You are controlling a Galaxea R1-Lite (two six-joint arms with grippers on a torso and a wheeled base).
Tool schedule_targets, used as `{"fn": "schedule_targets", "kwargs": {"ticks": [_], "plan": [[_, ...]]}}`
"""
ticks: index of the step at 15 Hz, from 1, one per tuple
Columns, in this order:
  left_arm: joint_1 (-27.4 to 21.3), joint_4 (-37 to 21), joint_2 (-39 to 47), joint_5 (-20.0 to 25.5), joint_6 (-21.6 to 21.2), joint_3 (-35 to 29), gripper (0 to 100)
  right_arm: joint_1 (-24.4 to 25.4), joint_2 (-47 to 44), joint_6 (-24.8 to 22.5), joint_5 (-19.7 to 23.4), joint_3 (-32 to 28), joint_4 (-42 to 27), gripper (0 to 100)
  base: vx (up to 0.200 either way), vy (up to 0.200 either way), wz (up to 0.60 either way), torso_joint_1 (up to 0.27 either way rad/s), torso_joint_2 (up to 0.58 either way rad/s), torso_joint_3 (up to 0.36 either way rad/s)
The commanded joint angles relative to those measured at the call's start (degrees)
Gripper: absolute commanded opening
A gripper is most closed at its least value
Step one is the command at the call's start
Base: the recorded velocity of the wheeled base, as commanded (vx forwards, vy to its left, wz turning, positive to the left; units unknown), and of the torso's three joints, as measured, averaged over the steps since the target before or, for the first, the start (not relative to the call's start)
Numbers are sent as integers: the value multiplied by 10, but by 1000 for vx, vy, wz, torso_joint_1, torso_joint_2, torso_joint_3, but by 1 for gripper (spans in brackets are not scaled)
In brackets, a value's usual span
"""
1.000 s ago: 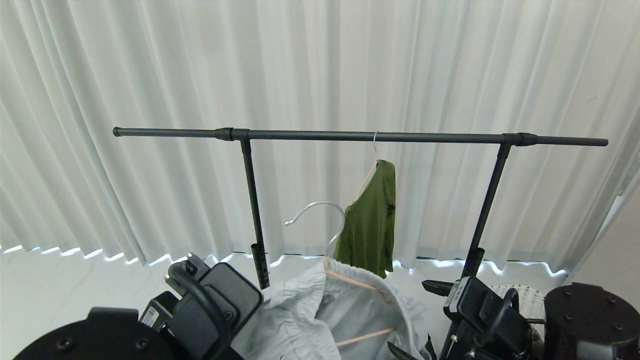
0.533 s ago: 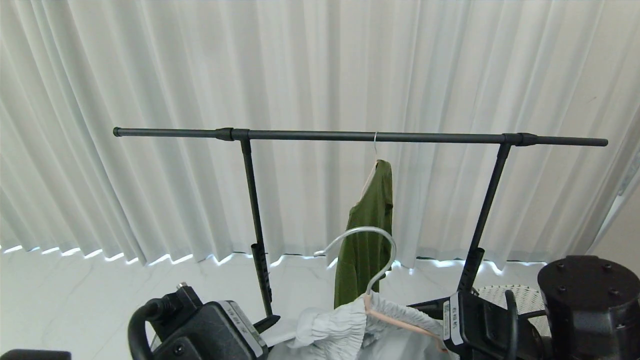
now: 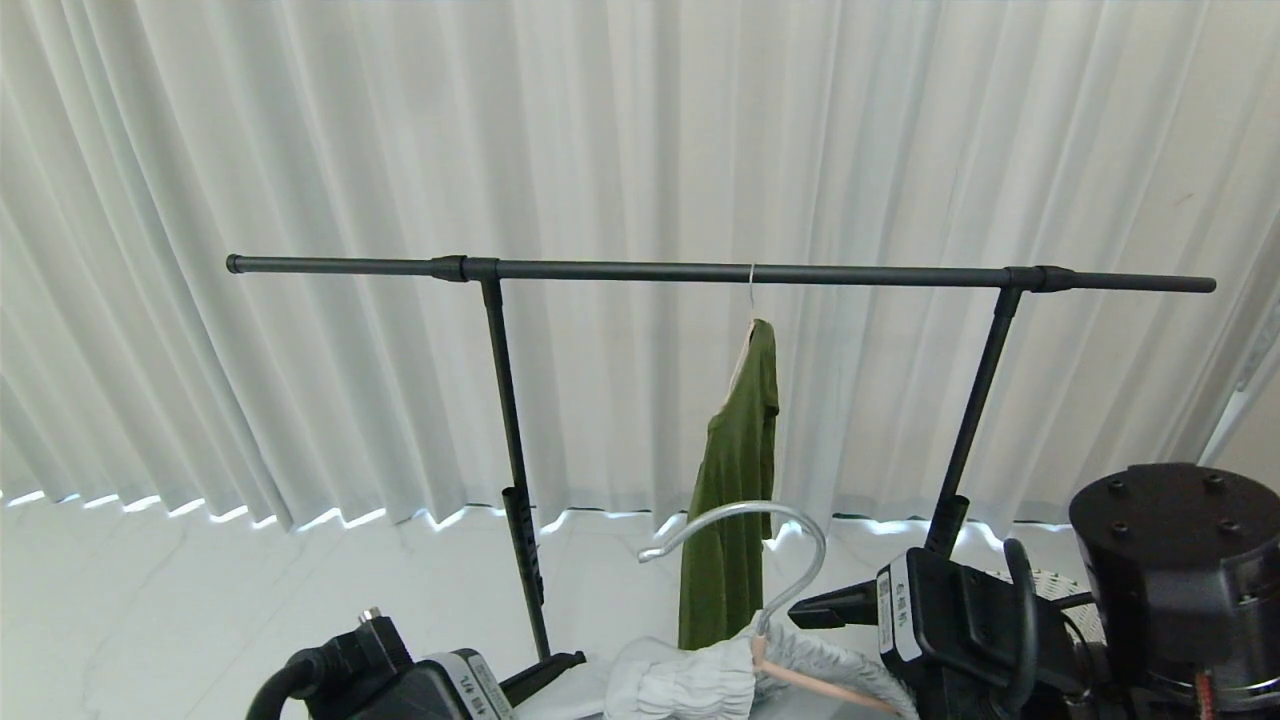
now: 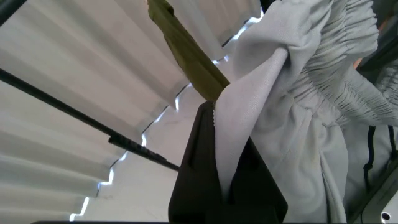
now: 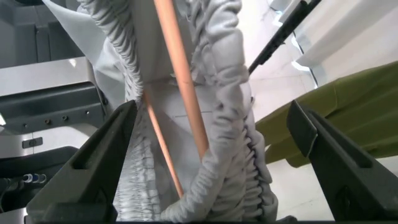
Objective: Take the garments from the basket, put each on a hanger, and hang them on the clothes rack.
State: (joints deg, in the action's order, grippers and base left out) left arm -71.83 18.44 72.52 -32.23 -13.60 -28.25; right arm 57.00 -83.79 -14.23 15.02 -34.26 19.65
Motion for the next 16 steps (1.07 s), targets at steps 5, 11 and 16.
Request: {"fn": "schedule_targets", "kwargs": {"ticks": [5, 11, 16], "plan": [[0, 10, 0, 0, -1, -1, 0, -1, 3, -5, -3, 9, 0, 0, 0, 0, 0, 0, 0, 0], [0, 12, 0, -1, -4, 0, 0, -3, 5, -18, -4, 11, 2, 0, 0, 0, 0, 0, 0, 0], [1, 12, 0, -1, -8, 3, 100, -8, 22, -36, -4, 10, 1, 0, 0, 0, 0, 0, 0, 0]]}}
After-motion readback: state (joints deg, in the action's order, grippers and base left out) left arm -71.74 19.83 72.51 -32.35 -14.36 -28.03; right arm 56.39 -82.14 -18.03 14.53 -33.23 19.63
